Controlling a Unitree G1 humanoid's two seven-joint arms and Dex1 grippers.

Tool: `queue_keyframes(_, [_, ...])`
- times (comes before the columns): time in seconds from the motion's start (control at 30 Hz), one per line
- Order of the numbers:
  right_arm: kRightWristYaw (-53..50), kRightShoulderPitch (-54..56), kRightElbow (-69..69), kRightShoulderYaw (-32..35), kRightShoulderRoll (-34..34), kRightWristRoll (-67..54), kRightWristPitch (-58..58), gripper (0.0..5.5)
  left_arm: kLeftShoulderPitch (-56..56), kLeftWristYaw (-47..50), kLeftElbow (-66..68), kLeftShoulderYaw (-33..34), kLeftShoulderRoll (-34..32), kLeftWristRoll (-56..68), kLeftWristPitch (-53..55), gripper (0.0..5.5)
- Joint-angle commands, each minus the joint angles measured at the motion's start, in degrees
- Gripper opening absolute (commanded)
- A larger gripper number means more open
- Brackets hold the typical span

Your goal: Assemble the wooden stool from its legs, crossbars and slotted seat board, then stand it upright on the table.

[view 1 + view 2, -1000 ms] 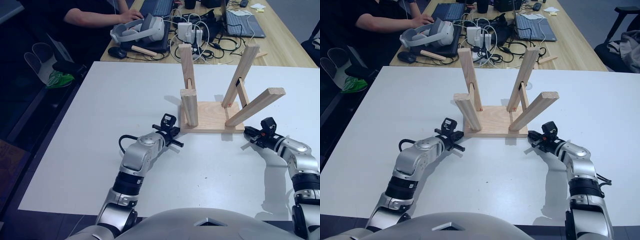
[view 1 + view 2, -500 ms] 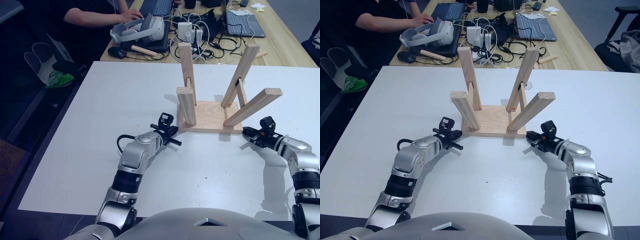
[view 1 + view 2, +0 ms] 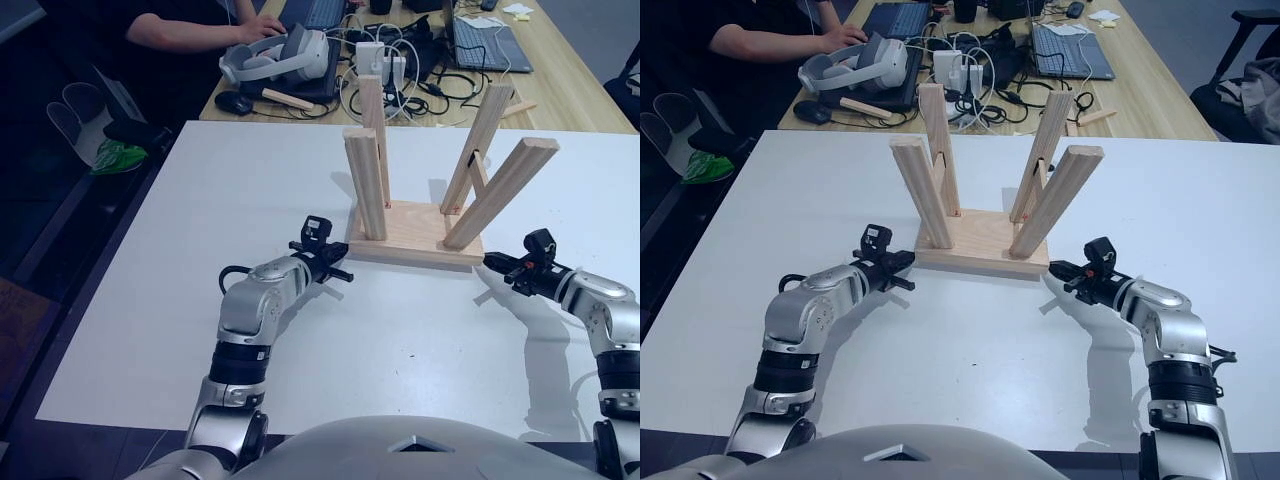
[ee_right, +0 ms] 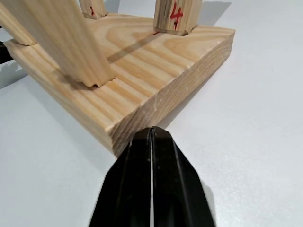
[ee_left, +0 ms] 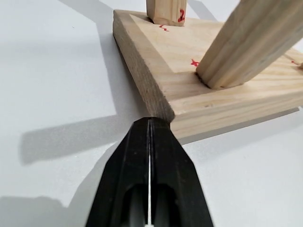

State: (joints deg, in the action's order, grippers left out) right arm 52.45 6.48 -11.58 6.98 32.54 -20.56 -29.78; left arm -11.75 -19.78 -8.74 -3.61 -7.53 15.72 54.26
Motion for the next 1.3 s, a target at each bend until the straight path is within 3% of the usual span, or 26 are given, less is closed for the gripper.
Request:
queue_keyframes(0.03, [3.08, 0.62, 6.59, -2.02, -2.86, -4.96, -2.38, 0.0, -1.94, -5.13, -3.42, -2.01, 2.85, 6.27, 0.76, 0.03])
queue_keyframes(1.3, [-0.21, 6.72, 15.78, 4.46, -6.84, -16.38, -16.81, 0.0, -2.05, -7.02, -7.69, 1.69, 5.27, 17.52, -3.05, 0.03])
